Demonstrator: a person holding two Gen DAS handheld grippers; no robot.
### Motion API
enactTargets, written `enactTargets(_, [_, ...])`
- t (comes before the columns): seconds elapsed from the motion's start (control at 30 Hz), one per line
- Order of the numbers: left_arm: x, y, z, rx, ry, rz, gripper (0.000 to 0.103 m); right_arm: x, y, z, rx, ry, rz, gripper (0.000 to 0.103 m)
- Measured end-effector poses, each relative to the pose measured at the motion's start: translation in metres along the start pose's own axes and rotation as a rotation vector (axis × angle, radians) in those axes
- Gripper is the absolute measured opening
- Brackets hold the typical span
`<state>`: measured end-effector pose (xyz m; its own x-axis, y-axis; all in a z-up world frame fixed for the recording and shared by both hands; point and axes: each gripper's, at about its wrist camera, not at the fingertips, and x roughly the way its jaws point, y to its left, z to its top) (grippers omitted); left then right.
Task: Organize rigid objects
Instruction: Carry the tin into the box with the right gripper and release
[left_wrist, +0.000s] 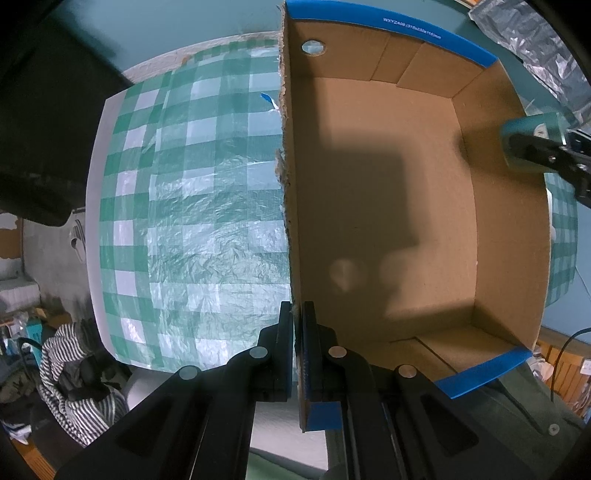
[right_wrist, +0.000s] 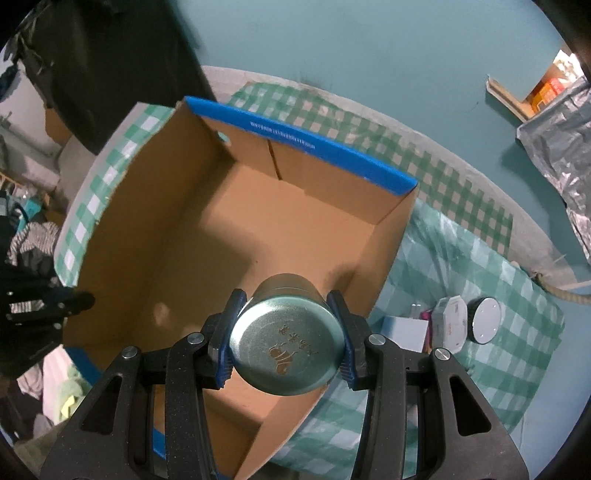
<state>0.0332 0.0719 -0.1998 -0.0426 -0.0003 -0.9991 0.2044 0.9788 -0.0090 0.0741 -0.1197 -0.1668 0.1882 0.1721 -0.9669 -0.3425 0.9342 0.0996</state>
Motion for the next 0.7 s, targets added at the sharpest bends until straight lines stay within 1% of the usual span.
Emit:
enactTargets(0.17, [0.002, 0.0, 0.001, 0.004, 0.006, 0.001, 0.004, 0.018, -0.009, -0.004, 0.027, 0.049, -0.009, 0.044])
enactTargets(0.27, [0.003, -0.001, 0.001, 0.005, 0.008, 0.005, 0.004, 0.019, -0.009, -0.007, 0.021, 0.039, -0.007, 0.044])
enactTargets(0.53, [0.003, -0.002, 0.002, 0.009, 0.009, 0.008, 0.005, 0.025, -0.003, -0.012, 0.002, 0.058, -0.026, 0.044])
enactTargets(0.7, [0.003, -0.003, 0.001, 0.018, 0.01, 0.015, 0.005, 0.024, 0.003, -0.013, -0.003, 0.043, -0.029, 0.052])
